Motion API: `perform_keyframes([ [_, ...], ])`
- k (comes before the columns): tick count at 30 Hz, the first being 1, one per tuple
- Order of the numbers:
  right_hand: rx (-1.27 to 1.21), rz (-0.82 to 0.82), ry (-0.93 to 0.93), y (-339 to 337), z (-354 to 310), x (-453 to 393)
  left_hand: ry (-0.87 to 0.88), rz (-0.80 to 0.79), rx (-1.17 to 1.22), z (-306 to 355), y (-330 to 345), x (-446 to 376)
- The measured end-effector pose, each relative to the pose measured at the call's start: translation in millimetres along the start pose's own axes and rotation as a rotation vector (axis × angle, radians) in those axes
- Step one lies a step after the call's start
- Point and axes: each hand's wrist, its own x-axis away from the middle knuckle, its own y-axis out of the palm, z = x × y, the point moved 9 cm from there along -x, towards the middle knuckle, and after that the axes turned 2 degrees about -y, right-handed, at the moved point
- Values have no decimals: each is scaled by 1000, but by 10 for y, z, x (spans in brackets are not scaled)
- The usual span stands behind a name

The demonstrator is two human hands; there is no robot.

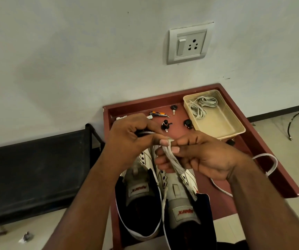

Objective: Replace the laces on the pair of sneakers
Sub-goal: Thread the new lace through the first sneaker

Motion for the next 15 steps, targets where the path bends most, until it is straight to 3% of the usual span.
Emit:
perform_keyframes([
  [2,-151,-188,-24,166,-49,42,-56,25,131,-86,47,11],
  [4,-353,-344,-170,283,-196,73,-153,1,282,-219,192,29],
  [7,-644,-355,-442,198,-441,69,-229,-65,256,-347,386,68],
  [9,-741,-177,-570,6,-523,39,-224,-131,120,-347,468,81],
  [12,-634,270,-689,-375,-533,105,-314,-230,-6,-433,559,115],
  [15,-194,531,-656,-540,-518,183,-358,-308,-173,-488,572,133],
])
